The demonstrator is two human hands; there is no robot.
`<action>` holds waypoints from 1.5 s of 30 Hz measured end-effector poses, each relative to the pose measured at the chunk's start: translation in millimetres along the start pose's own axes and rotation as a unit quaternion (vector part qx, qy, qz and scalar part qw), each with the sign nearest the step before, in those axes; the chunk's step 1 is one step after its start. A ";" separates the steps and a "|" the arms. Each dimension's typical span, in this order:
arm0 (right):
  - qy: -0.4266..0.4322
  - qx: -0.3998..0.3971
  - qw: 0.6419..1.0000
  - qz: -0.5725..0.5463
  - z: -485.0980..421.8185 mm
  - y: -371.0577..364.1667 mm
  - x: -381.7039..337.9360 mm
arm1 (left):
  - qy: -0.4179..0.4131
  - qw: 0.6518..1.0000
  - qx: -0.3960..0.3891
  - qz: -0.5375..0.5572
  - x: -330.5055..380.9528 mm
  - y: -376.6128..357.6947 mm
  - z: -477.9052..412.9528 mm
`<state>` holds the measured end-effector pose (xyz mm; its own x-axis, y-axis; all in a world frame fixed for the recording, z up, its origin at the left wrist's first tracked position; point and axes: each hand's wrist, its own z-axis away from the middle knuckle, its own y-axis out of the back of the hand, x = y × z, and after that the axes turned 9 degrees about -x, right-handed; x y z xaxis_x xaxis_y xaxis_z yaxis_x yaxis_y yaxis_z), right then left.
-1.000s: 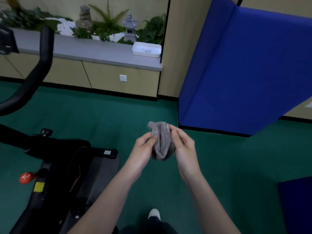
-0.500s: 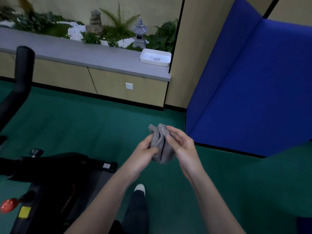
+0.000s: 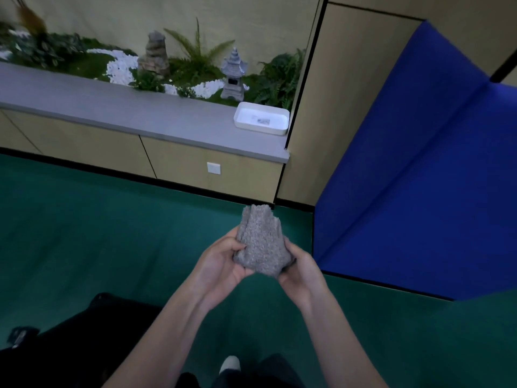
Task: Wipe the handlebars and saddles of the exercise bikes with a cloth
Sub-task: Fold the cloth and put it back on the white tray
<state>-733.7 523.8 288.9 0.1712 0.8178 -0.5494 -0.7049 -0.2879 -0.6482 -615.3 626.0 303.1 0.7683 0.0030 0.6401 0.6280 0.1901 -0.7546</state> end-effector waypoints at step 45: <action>0.280 -0.046 0.828 0.484 -394.9 -88.8 -266.0 | -0.134 0.881 0.319 -0.324 218.5 124.7 -392.4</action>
<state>-444.8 135.1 284.3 -0.1337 -0.1699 -0.9764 -0.6473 -0.7311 0.2158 -320.5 265.1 292.3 0.1643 -0.0935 0.9820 0.6610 0.7494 -0.0393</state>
